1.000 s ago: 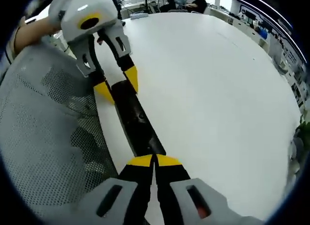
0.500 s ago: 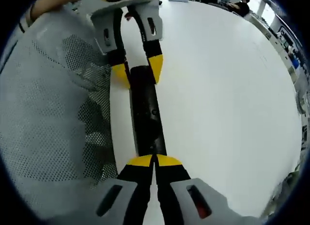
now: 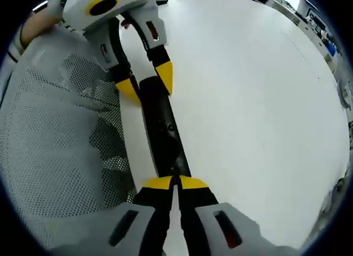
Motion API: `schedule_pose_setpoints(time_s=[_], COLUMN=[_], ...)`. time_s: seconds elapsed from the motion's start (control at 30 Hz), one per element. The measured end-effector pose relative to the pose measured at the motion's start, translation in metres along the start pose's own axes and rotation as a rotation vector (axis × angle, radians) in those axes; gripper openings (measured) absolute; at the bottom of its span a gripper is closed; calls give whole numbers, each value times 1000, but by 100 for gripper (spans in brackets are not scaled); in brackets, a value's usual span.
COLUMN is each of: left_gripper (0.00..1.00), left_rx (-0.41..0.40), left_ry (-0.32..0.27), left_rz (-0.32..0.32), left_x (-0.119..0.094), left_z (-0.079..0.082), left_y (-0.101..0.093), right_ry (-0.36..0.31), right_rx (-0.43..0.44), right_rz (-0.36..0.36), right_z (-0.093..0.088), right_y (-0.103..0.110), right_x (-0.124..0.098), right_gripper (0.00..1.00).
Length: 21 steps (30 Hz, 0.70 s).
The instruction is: Press the specified remote control buttons in sequence, fully releasing each button before pressing the next.
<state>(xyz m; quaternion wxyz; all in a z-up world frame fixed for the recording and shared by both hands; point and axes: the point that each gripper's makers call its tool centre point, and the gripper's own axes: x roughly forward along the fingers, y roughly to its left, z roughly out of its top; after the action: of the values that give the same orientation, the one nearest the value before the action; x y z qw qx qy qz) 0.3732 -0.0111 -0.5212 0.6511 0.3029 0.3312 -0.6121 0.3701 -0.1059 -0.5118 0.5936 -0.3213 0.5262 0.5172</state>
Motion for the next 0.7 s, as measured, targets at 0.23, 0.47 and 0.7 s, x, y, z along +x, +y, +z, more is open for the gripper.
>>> schedule_pose_setpoints(time_s=[0.23,0.47,0.7], left_gripper=[24,24,24], left_rx=[2,3,4], left_ry=[1,0,0], left_rz=[0,0,-1], left_x=[0,-1,-1], left_z=[0,1,1], left_y=[0,-1,-1], right_ry=[-22,-74,-110], right_rx=[33,52,-11], right_rz=[-27,17,-11], right_z=[0,0,0], right_y=[-5,-6,-4], right_x=[0,-1,-1], right_gripper=[1,0,0])
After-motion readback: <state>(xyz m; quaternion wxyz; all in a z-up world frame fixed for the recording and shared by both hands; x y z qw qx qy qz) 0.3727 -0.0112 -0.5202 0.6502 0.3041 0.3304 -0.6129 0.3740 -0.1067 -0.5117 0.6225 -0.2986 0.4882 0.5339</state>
